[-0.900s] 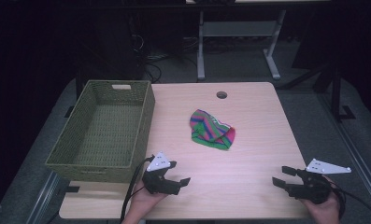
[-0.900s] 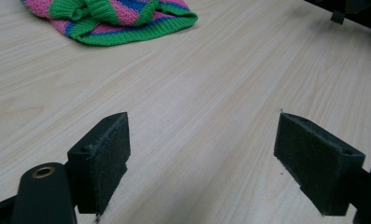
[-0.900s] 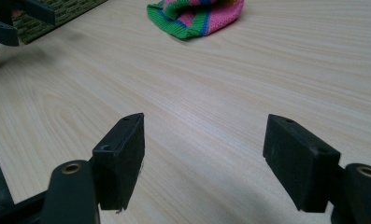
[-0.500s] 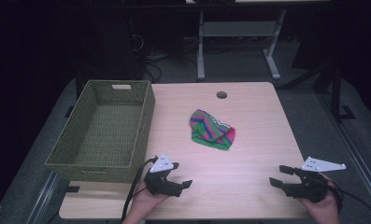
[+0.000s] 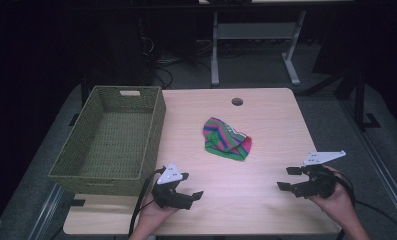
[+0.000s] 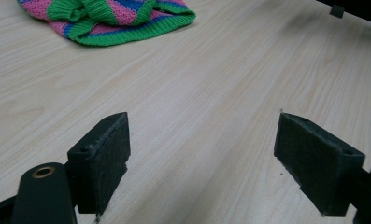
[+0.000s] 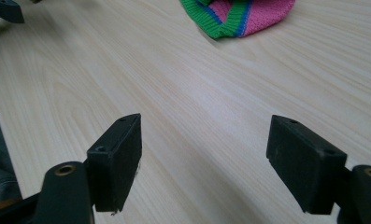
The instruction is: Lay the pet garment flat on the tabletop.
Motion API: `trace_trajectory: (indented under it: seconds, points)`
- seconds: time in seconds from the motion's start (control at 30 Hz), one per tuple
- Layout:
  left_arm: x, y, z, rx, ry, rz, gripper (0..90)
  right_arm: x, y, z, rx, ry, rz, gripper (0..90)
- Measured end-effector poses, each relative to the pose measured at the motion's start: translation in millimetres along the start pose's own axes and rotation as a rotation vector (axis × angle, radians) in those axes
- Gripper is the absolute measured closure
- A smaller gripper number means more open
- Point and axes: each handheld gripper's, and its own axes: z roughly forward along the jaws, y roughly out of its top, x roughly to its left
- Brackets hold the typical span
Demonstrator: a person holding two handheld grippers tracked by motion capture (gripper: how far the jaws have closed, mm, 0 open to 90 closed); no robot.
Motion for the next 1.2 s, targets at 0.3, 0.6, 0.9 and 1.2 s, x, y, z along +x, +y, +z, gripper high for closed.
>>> trace_trajectory:
  seconds: [0.3,0.6,0.9,1.2]
  points:
    - [2.1,0.5,-2.1,-0.013,0.001,0.004,18.2,-3.0,35.5,5.7,0.08,0.043,-0.022,24.2]
    - [3.2,0.0,-4.3,-0.013,0.003,-0.002,18.2,-6.6,74.9,10.5,0.125,0.048,-0.064,23.7]
    - [2.4,0.9,-2.7,-0.013,-0.003,0.002,18.2,-6.7,104.0,21.1,0.167,0.045,-0.106,23.8]
    - [2.8,1.1,-3.3,-0.016,-0.007,-0.001,18.2,-7.0,124.0,42.5,0.206,0.061,-0.139,23.8]
